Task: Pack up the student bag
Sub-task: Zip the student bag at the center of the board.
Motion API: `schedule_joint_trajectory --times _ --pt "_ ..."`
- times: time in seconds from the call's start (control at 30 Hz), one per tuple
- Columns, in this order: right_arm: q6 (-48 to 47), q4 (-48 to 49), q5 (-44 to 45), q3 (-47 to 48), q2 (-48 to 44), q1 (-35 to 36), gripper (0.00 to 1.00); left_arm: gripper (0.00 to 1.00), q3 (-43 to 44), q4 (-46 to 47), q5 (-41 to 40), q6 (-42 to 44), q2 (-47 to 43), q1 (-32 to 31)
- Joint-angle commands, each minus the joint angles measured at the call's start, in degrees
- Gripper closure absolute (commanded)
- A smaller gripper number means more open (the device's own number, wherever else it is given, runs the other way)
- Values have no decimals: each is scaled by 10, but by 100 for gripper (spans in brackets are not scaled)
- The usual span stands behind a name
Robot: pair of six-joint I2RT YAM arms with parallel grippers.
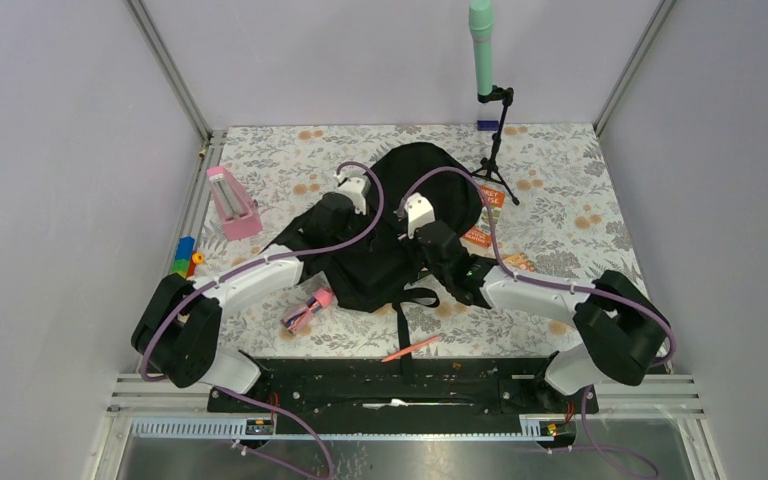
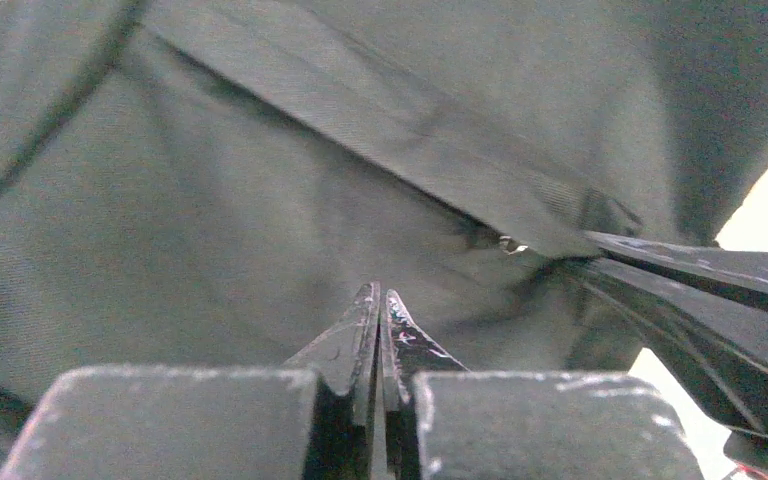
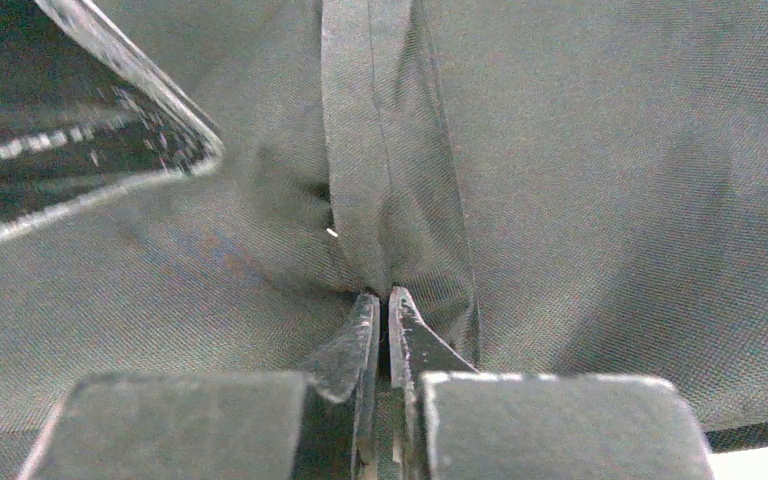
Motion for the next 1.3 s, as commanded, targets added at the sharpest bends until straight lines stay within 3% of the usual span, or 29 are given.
schedule_joint_trajectory --times 0.0,0.23,0.4,0.57,0.7,0.83,0.97,1.27 --pt "12 -10 54 -19 -53 -4 100 100 38 -18 -79 3 -8 6" --pt "56 -15 48 -43 -87 -4 100 100 62 -32 -87 -3 15 21" --pt "66 -18 46 -44 -90 -4 100 100 25 41 32 12 -10 15" --pt "80 -6 47 -55 -99 -4 100 76 -22 89 102 1 -62 4" --pt "93 6 42 -62 -100 -4 100 55 -34 110 124 -59 -70 -16" --pt "105 11 36 -64 -98 -4 100 40 -47 150 121 -141 -53 -34" --pt "111 11 30 -68 -104 -4 100 37 -43 170 111 -199 -16 -46" --pt "112 8 31 -77 -117 -4 100 37 -17 169 88 -223 32 -61"
